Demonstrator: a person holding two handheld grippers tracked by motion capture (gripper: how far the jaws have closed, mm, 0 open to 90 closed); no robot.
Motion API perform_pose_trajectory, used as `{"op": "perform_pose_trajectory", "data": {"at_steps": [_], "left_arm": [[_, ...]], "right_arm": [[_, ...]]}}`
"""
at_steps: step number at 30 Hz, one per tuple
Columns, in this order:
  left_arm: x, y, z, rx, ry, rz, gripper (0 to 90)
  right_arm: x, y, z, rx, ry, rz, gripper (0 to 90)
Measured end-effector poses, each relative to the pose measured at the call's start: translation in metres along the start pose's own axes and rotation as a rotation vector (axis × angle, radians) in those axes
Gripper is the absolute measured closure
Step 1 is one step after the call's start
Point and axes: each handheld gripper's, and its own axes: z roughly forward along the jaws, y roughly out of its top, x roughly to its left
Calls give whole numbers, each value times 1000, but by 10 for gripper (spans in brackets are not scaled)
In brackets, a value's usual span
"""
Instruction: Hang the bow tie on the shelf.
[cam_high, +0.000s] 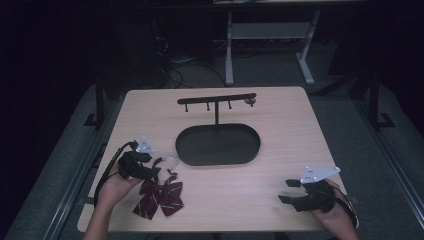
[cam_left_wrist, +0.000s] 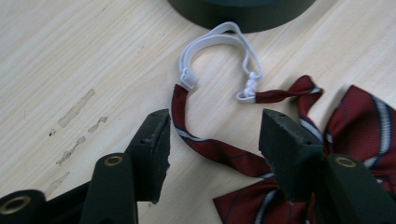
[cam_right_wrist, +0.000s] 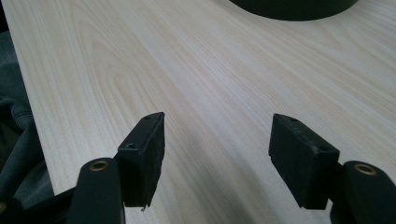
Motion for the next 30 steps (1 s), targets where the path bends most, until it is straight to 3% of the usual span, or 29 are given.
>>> {"op": "perform_pose_trajectory", "data": {"at_steps": [12, 17, 30], "left_arm": [[11, 10, 15, 61, -12, -34, 479], [15, 11, 22, 97, -12, -50, 540], [24, 10, 33, 137, -14, -94, 618]], "right_arm": [[0, 0, 0, -1, 0, -4, 356], [0, 0, 0, -7, 2, -9, 356], [0, 0, 0, -6, 9, 5, 356]]}}
